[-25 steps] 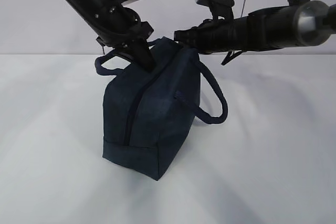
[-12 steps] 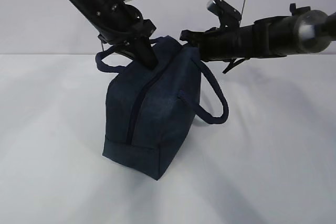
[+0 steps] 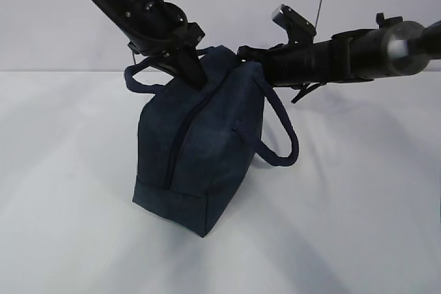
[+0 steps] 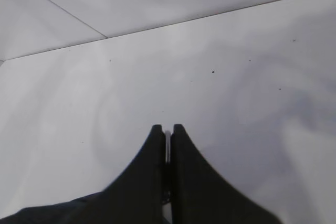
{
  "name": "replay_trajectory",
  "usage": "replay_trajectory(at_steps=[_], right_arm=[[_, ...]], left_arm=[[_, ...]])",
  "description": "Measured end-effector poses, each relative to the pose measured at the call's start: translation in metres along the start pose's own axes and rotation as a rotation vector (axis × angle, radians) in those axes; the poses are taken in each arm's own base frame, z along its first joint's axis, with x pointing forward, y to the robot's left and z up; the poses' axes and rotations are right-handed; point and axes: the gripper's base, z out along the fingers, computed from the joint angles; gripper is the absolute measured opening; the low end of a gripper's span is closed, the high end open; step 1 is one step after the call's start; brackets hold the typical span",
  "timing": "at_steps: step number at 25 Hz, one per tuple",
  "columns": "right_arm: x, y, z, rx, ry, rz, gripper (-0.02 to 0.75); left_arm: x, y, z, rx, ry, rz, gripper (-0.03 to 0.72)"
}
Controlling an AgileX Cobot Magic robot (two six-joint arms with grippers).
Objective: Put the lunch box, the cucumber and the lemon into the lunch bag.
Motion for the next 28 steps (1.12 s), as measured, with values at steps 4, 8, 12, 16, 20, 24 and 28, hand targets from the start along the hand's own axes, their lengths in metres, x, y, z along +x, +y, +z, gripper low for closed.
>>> replay_trajectory(at_steps=[4,8,12,16,20,24,28], right_arm=[[0.002,-0.003,0.002,0.005,0.006,0.012,-0.013],[0.01,-0.007,0.008,-0.009,0.031,0.053,-0.013],[0.012,-0.008,0.009,-0.015,0.035,0.063,-0.013],[0.011,-0.009,0.008,-0.013,0.034,0.065,-0.013],[0.016,-0.012,0.011,-0.011,0.045,0.073,-0.013],[0.018,-0.013,0.013,-0.024,0.054,0.088,-0.013],[0.018,-0.013,0.013,-0.024,0.055,0.086,-0.013]], left_arm=[[0.0,0.0,0.0,0.0,0.0,0.0,-0.001],[0.0,0.0,0.0,0.001,0.002,0.0,-0.001],[0.0,0.0,0.0,0.0,0.004,0.001,-0.001],[0.0,0.0,0.0,0.0,0.004,0.001,-0.001],[0.0,0.0,0.0,-0.002,0.005,0.001,-0.001],[0.001,0.0,0.0,-0.004,0.008,0.003,-0.001],[0.001,0.0,0.0,-0.004,0.008,0.003,-0.001]])
